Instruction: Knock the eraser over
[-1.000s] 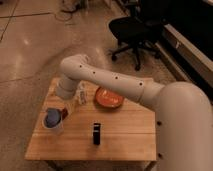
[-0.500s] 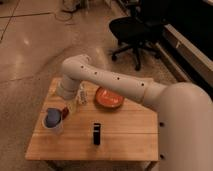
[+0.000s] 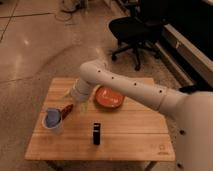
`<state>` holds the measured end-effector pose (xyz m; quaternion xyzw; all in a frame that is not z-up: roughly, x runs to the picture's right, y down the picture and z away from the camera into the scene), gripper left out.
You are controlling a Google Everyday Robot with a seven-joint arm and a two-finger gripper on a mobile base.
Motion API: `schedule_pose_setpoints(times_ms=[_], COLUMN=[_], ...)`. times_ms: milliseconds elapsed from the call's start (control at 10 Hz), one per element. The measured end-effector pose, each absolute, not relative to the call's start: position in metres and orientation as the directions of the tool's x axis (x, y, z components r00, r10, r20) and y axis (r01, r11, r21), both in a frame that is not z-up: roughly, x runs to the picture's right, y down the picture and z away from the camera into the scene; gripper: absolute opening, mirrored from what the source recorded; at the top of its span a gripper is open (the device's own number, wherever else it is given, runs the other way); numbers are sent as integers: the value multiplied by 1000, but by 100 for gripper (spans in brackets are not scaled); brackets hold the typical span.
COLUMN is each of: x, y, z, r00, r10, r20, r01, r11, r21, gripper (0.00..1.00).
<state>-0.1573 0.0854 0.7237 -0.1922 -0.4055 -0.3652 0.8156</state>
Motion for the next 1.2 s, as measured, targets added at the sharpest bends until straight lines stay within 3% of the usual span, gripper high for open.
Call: schedule_pose_setpoints(times_ms=[700,1200], x=[-85,-60], y=[135,137], z=[724,727], r00=[445,469], r10=[-340,-344], r20=[828,814], r01=[674,661], r11=[737,747], r21=[-60,-65], gripper=[80,80])
